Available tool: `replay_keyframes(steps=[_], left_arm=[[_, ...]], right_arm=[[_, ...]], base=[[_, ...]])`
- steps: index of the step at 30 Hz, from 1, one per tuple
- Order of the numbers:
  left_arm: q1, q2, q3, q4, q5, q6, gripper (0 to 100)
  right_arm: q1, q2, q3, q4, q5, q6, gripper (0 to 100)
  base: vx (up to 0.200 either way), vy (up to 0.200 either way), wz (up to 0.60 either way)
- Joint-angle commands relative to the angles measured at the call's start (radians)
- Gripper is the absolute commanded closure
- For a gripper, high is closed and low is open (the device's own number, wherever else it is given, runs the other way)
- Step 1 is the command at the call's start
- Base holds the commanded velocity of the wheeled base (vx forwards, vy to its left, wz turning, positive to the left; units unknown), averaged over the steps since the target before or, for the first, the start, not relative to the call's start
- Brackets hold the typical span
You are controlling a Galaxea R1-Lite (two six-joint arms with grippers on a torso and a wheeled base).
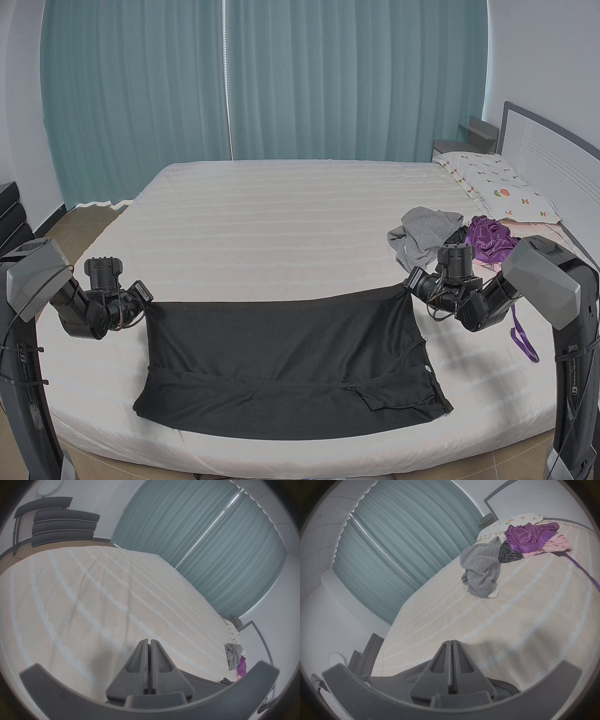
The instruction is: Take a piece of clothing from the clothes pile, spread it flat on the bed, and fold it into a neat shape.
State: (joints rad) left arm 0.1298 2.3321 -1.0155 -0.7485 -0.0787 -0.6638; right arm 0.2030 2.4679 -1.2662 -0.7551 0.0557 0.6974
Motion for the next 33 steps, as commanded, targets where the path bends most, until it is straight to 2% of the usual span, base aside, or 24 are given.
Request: replay_keyframes(steps=[1,13,18,22,33], left_arm=[[0.001,-0.010,0.012,0.000,-0.001,0.000,100],[-0.001,-0.045,0.109,-0.022,-0.001,0.039,100],[-0.002,-0.057,0.161,-0.098,-0.001,0.043,100],[-0.001,-0.086,0.218,-0.109,-0.003,0.047,100],[0.010,-0.148,0.364,-0.207,-0.018,0.049,100]], right_arm=[[-0.002,-0.018,0.031,0.000,0.012,-0.001,100],[0.006,-0.041,0.108,-0.006,0.021,-0.003,100],[0.004,-0.070,0.171,-0.061,0.036,0.001,100],[0.007,-0.104,0.249,-0.093,0.070,-0.003,100],[0.000,-0.148,0.410,-0.205,0.093,-0.004,100]], base=[[0.000,0.000,0.00],[0.000,0.000,0.00],[0.000,0.000,0.00],[0.000,0.000,0.00],[0.000,0.000,0.00]])
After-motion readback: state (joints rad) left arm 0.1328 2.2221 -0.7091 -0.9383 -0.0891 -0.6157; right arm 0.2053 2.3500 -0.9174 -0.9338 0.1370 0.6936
